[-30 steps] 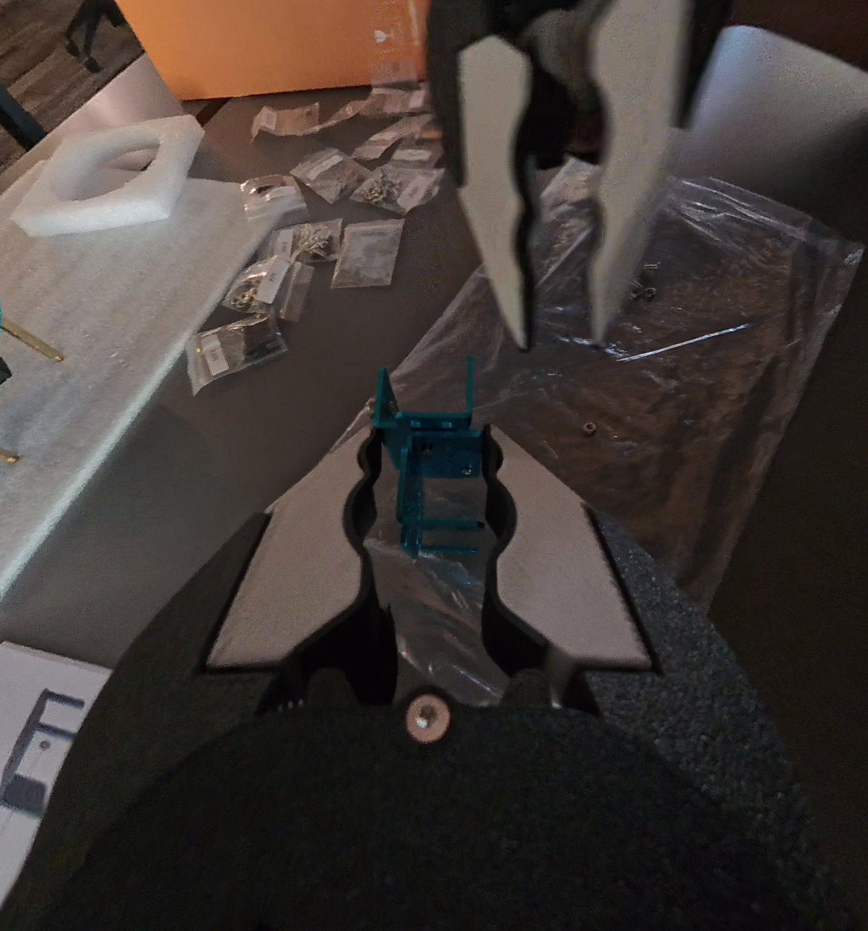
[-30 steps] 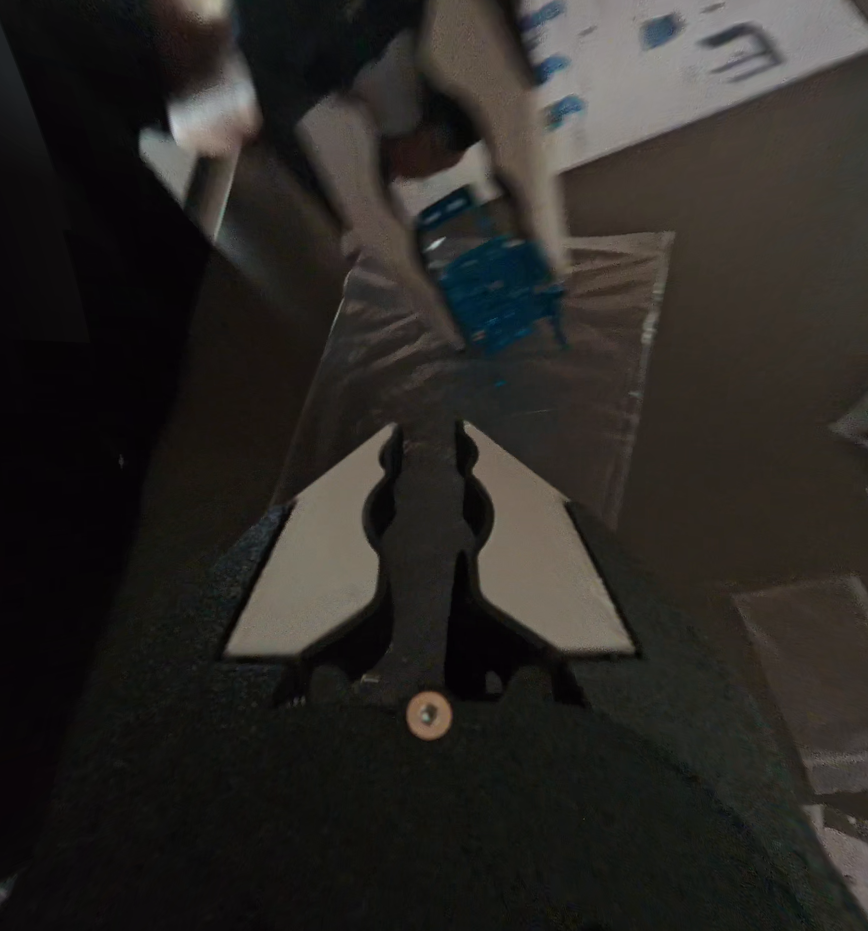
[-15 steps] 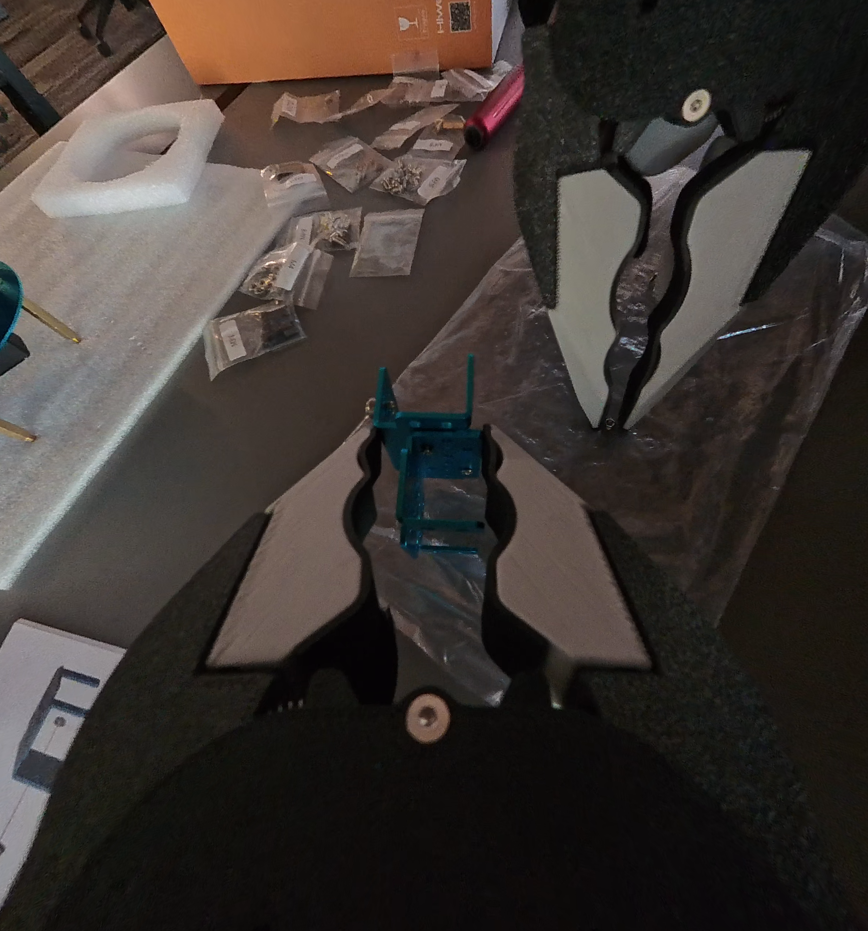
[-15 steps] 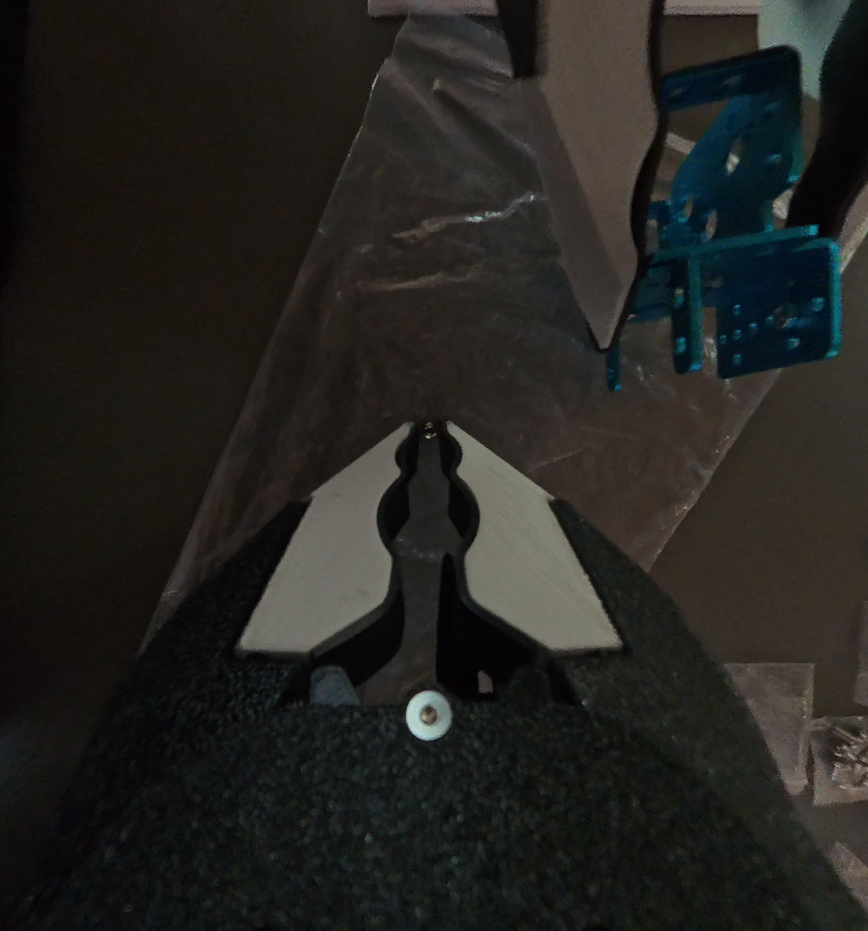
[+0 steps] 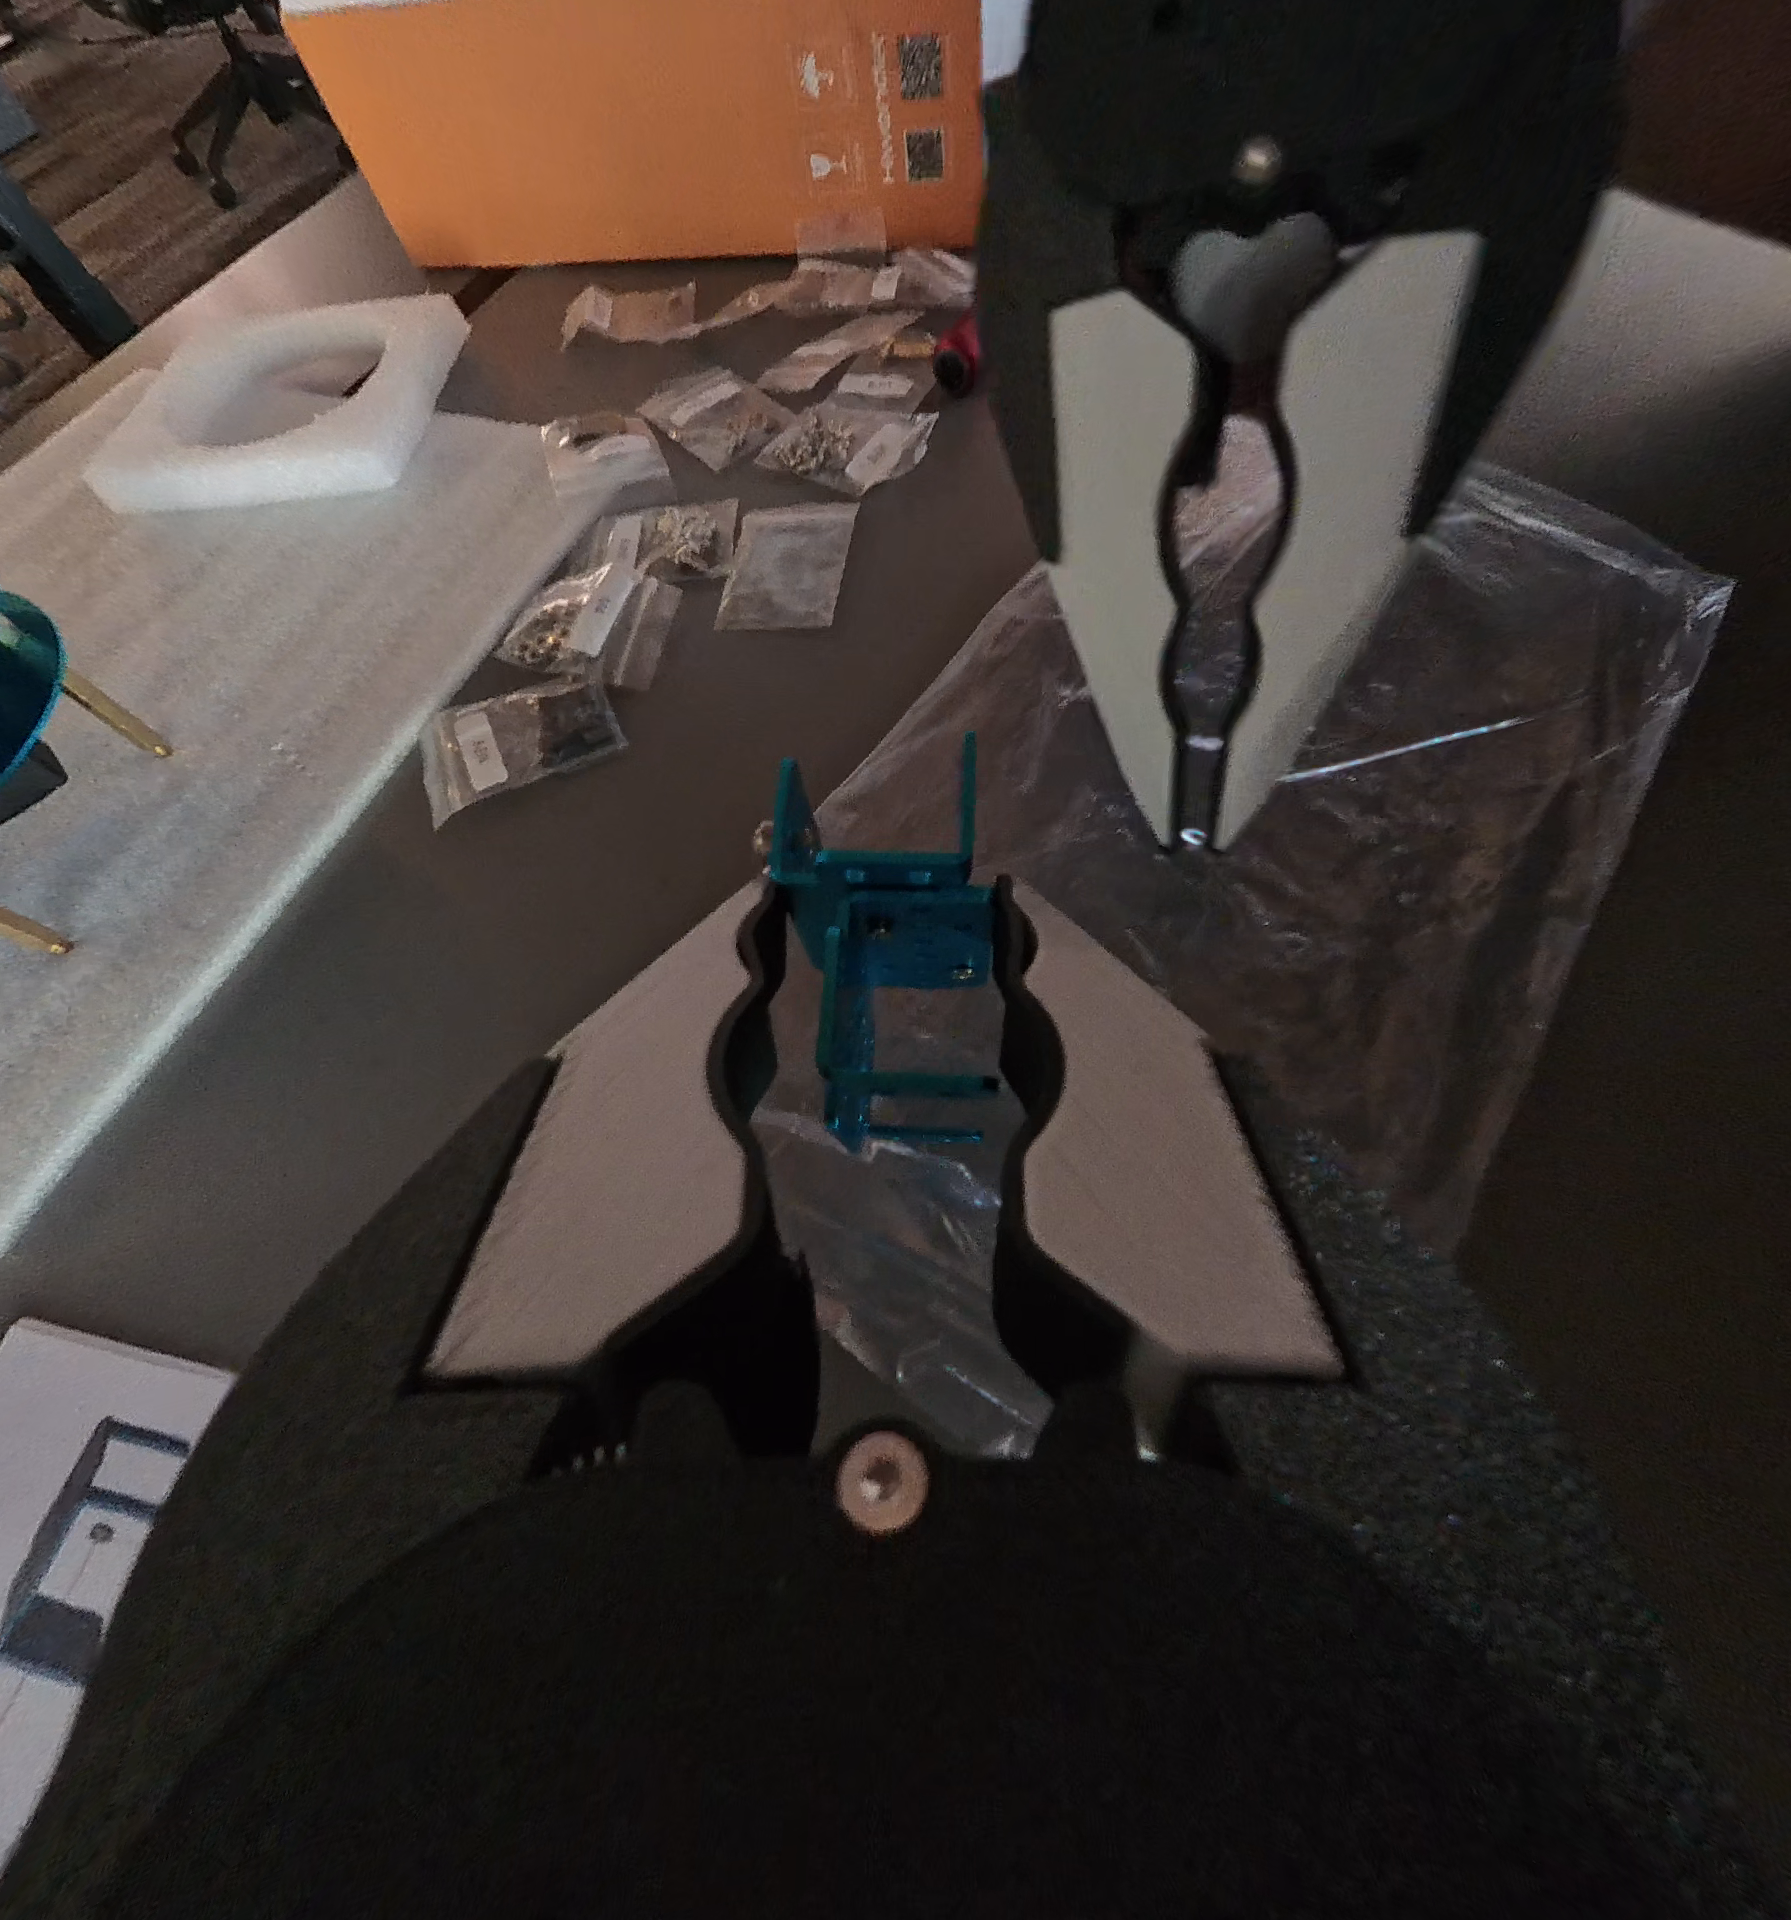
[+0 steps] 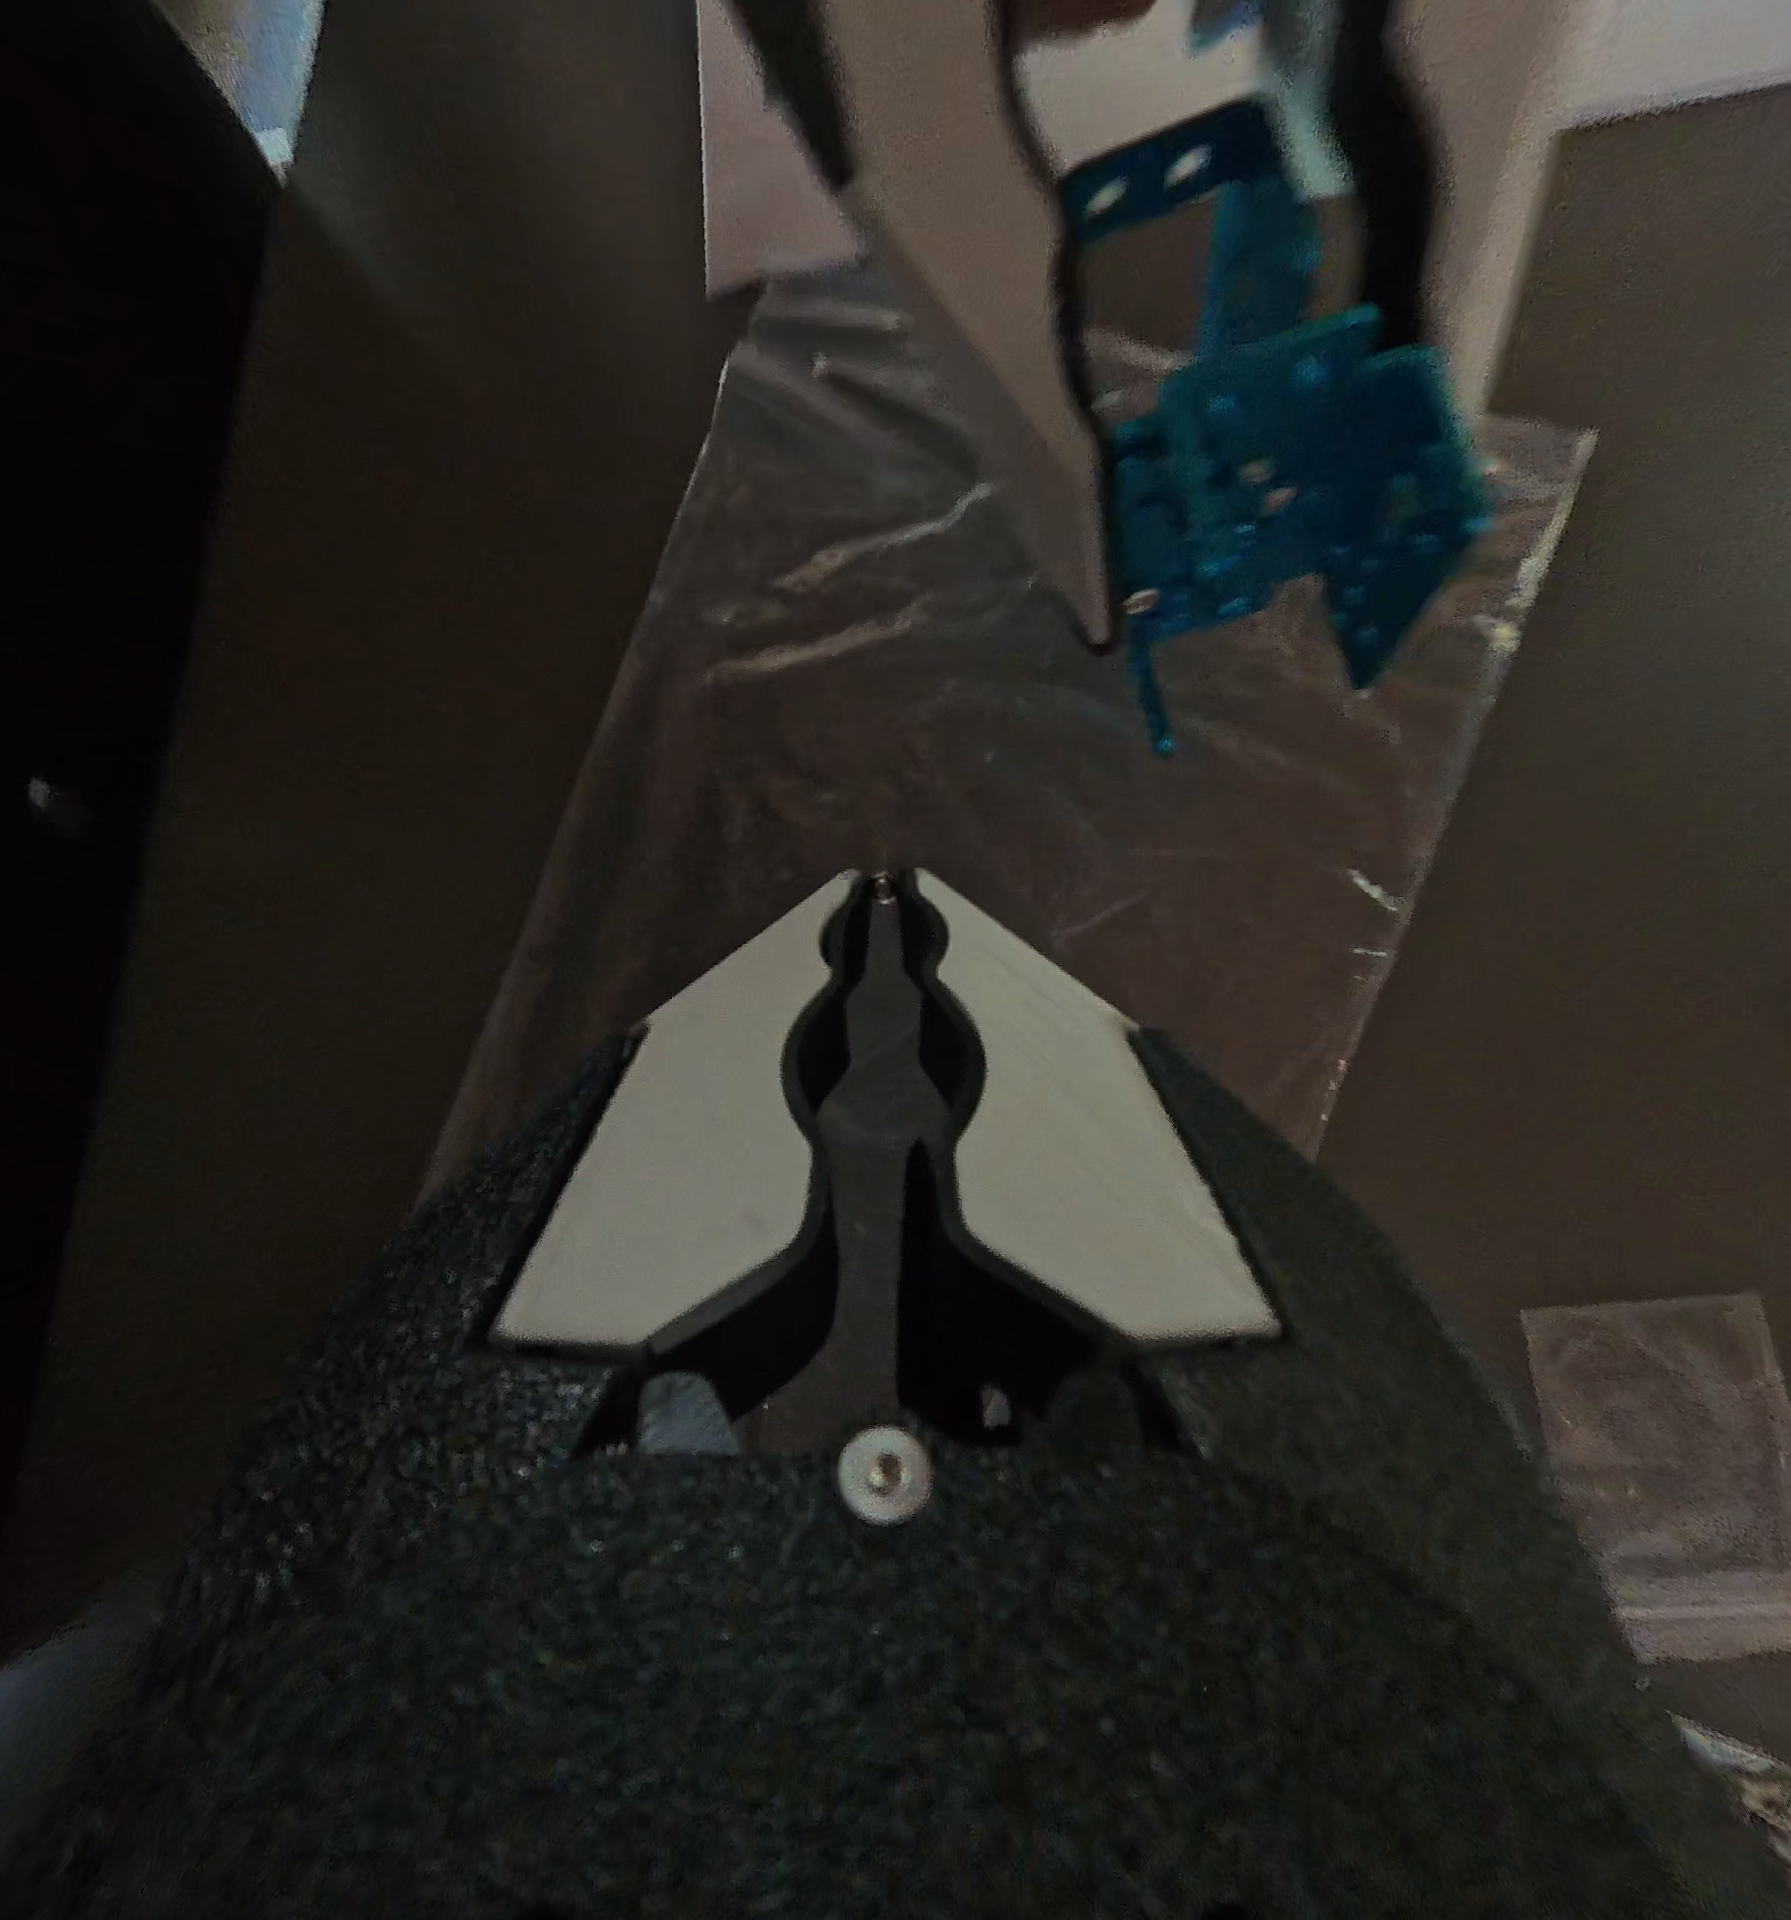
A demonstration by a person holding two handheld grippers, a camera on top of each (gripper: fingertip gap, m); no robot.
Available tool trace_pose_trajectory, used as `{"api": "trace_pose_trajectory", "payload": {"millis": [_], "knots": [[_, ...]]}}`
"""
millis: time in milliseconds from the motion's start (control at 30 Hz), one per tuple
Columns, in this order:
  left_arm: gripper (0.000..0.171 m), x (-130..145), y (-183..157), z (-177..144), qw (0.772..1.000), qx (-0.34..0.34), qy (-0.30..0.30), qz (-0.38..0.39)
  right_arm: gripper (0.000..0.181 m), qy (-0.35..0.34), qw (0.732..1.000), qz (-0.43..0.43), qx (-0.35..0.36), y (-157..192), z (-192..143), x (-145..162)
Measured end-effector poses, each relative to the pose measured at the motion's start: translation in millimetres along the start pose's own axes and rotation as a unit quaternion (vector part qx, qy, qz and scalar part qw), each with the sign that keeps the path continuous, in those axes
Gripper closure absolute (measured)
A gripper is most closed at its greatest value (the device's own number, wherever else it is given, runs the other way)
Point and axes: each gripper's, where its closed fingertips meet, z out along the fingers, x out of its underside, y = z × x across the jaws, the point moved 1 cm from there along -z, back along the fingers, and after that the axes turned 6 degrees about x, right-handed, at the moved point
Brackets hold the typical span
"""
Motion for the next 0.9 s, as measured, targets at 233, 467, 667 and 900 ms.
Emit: {"api": "trace_pose_trajectory", "payload": {"millis": [233,467,667,900], "knots": [[0.132,-15.4,-10.2,-0.7,0.998,-0.007,-0.042,0.044,0.177,-0.237,0.957,0.154,-0.06,-31.0,-44.8,-34.1],[0.132,-19.8,-17.2,4.2,0.995,-0.034,-0.04,0.089,0.177,-0.308,0.908,0.257,-0.12,-39.8,-45.0,-45.8],[0.132,-12.7,-12.8,8.9,0.994,-0.049,-0.018,0.095,0.177,-0.299,0.893,0.306,-0.139,-37.7,-35.1,-50.0],[0.132,-12.4,-13.2,10.6,0.994,-0.049,-0.019,0.094,0.177,-0.287,0.893,0.318,-0.139,-38.5,-27.5,-49.6]]}}
